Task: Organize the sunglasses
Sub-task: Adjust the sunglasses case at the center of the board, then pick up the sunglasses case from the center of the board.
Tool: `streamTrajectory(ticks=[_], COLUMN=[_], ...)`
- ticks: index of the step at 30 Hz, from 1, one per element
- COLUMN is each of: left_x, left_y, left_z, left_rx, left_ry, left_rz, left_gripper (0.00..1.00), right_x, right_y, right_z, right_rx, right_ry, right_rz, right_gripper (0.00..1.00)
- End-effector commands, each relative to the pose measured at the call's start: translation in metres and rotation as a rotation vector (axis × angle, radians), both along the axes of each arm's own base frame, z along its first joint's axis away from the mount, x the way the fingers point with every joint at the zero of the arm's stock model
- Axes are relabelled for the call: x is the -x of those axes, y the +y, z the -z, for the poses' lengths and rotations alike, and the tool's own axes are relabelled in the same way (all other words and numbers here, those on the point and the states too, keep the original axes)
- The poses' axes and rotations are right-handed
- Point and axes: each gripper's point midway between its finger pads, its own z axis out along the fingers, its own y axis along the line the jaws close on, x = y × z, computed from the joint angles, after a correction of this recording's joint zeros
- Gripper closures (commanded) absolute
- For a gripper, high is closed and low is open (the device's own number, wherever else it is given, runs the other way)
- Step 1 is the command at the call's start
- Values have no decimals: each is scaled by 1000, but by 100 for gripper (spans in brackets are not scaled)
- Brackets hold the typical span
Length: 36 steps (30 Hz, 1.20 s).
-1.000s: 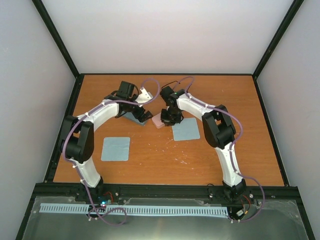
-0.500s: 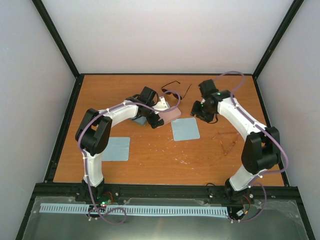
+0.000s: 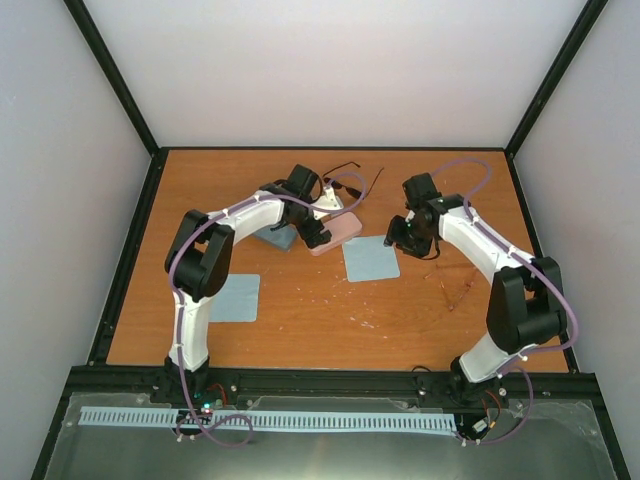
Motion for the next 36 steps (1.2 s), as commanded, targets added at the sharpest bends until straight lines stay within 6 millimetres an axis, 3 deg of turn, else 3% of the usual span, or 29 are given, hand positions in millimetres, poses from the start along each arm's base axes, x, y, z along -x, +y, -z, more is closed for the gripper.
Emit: streamTrajectory(ticks=[1,8,21,27,30,32,33,35,36], left_x=[15,32,26,26,32,37,40,45,47], left_y=[-10,-6,1,1,-2,-6,-9,-15,-19], left_z=[-9,2,40,45,37,26,17,-5,-22], left_rx=[32,17,-51,-56,-33,3,28,90,131], left_ry=[68,130,139,152,177,199,202,212,207], left_rz=[37,47,24,24,33,38,40,49,57], left_gripper=[0,1,1,1,9,21,26,35,38], right_x=[0,6,7,8,7,5,2,-2,-5], right_y=[1,0,-2,-3,-3,0,2,6,8], right_z=[-7,2,2,1,-3,-8,-12,-25,-32], right_rx=[-38,-59,-70,-68,-73,-85,-98,-126,-141], right_ry=[-40,-25,-25,-26,-48,-82,-113,-195,-244], right_rz=[-6,-4,4,2,-8,-34,-49,-79,-93], right_gripper=[47,47,47,47,47,47,43,16,9])
